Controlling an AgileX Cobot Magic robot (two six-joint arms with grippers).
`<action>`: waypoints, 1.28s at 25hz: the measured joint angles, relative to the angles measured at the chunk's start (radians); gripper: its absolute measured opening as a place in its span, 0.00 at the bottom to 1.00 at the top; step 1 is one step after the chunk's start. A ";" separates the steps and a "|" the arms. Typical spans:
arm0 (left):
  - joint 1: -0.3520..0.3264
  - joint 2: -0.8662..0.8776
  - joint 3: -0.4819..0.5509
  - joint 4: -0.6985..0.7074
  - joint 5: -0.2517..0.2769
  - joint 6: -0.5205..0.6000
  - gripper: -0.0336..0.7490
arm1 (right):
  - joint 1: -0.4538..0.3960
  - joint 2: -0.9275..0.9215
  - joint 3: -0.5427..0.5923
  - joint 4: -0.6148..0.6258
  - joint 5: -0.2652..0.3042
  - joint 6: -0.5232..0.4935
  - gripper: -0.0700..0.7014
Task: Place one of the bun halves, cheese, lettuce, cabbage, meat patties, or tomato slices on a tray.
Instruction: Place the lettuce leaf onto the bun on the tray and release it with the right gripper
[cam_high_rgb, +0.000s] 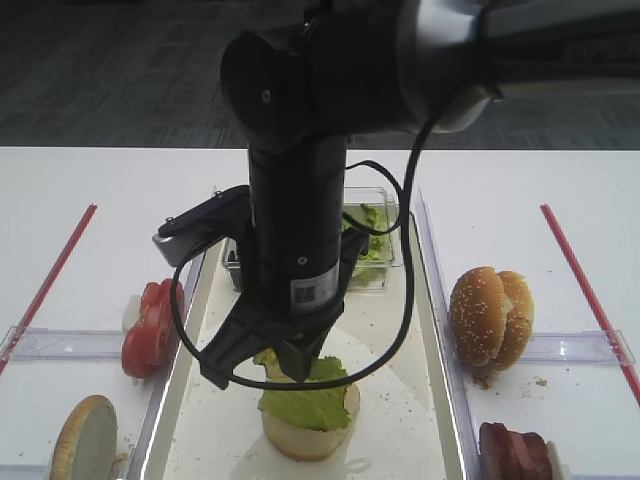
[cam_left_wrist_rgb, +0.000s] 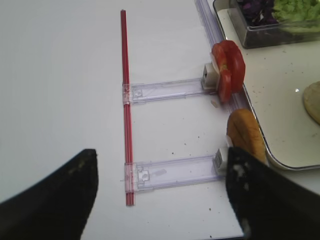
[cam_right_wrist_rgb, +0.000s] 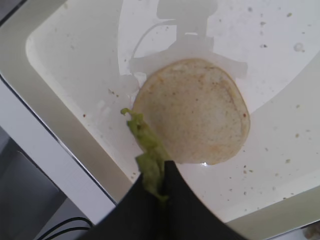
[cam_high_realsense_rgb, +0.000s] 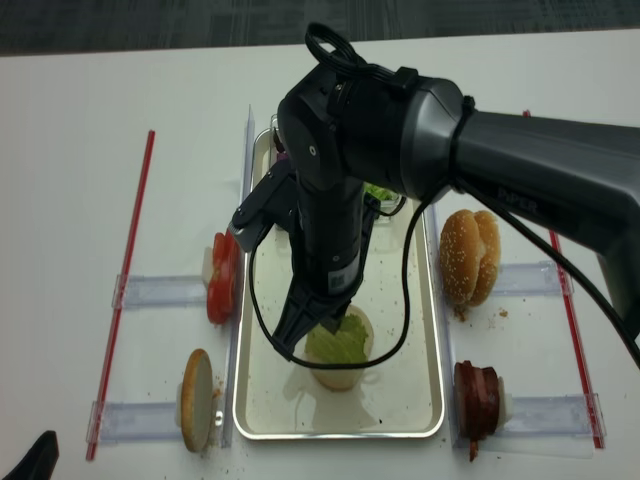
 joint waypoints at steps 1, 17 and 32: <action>0.000 0.000 0.000 0.000 0.000 0.000 0.67 | 0.000 0.004 0.000 0.000 0.000 0.000 0.15; 0.000 0.000 0.000 0.000 0.000 0.000 0.67 | 0.000 0.031 0.000 0.004 -0.006 -0.007 0.15; 0.000 0.000 0.000 0.000 0.000 0.000 0.67 | 0.000 0.031 0.000 0.002 -0.028 -0.007 0.15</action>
